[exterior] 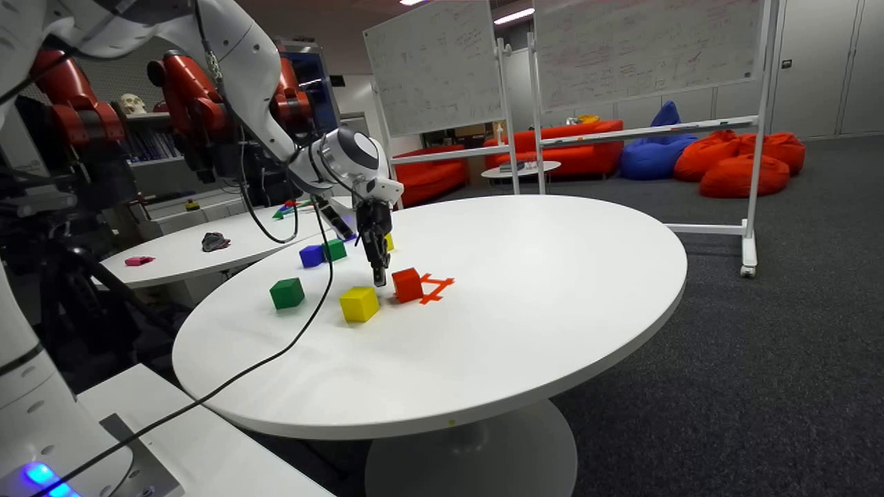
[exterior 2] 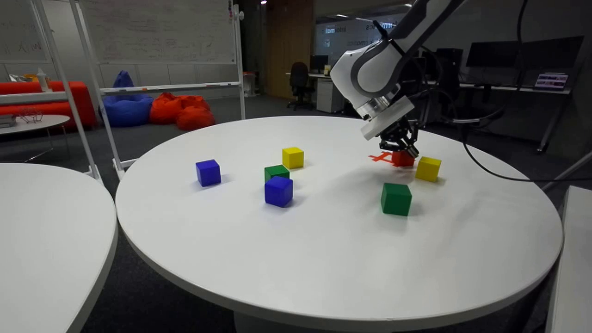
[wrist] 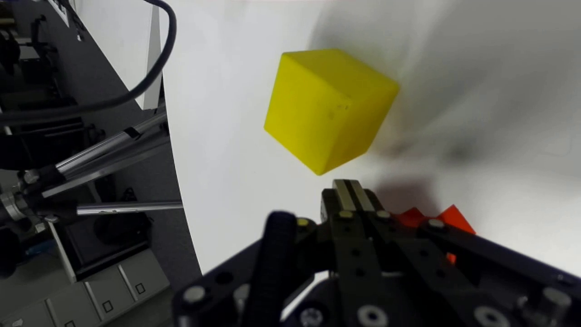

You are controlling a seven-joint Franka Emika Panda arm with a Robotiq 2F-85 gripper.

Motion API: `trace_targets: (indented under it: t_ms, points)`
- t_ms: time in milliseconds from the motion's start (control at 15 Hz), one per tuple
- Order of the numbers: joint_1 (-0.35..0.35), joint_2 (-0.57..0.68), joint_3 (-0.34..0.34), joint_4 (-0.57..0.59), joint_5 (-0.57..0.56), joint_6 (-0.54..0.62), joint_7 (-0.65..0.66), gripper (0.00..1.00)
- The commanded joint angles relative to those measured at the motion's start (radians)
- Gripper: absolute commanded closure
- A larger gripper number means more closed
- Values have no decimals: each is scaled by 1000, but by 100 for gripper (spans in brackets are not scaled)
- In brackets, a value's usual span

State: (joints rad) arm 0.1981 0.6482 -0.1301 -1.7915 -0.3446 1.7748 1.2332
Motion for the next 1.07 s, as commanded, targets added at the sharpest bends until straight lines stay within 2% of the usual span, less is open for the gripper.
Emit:
trace_targets:
  t_ms: [0,467,867,933,1000]
  points:
    - [-30,-16,37,-29,-28,96,-120,100]
    - [-14,-28,53,-61,-39,307,-396,100]
    - [-1,-50,49,-132,-89,542,-595,100]
    - [-9,-38,54,-112,-68,503,-645,100]
    - [3,-39,42,-111,-55,470,-631,100]
